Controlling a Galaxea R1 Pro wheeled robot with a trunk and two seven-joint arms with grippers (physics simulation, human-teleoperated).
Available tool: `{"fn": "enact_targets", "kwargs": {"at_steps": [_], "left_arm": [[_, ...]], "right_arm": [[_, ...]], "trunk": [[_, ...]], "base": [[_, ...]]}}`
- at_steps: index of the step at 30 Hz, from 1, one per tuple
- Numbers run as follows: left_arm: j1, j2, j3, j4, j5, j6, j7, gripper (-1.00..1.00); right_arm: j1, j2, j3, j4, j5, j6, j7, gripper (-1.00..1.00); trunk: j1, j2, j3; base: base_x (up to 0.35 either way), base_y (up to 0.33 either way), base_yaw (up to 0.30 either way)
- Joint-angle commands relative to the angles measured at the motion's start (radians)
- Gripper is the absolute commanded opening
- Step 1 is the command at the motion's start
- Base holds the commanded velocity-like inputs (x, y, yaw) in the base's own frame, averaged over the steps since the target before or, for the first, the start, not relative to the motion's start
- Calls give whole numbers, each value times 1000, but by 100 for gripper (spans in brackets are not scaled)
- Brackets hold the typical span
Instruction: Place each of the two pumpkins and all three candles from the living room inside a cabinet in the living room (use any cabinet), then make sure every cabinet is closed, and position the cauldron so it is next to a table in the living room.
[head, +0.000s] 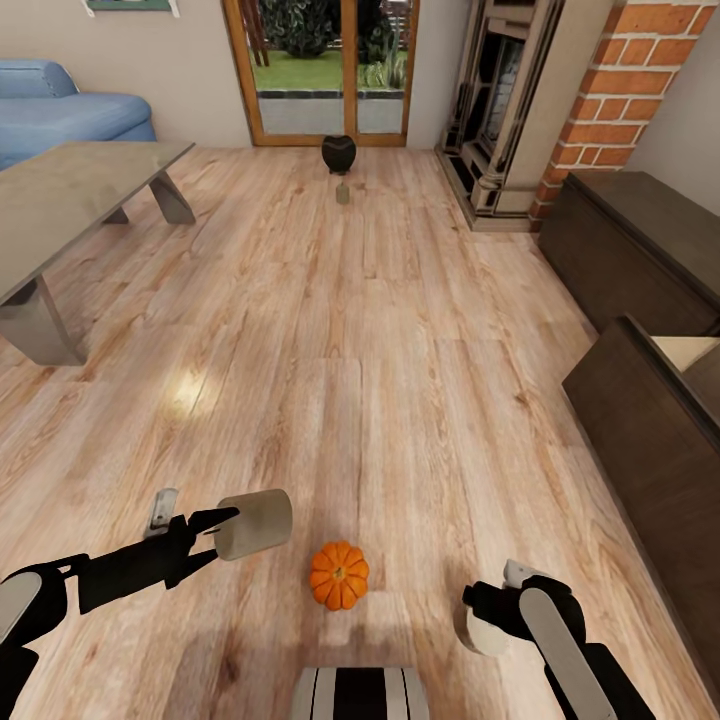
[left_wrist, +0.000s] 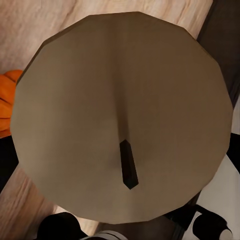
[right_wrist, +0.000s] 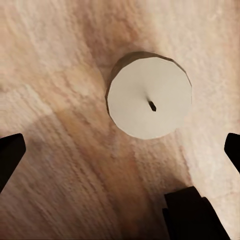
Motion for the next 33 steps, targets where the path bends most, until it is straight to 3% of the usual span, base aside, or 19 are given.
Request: {"fn": "enact_targets", "kwargs": {"at_steps": [1, 26, 33], "left_arm": [[0, 0, 1, -1, 12, 3, 10, -100], [0, 1, 3, -1, 11, 4, 9, -100], [0, 1, 5, -2, 14, 4, 8, -100]], "right_arm": [[-1, -1, 2, -1, -9, 2, -10, 100], [-1, -1, 11, 1, -9, -23, -9, 100], [-1, -1, 28, 1, -9, -26, -9, 100]], "trunk": [[0, 0, -1], [0, 0, -1], [2, -1, -16]], "base": [[115, -45, 0], [18, -33, 0], [0, 0, 0]]}}
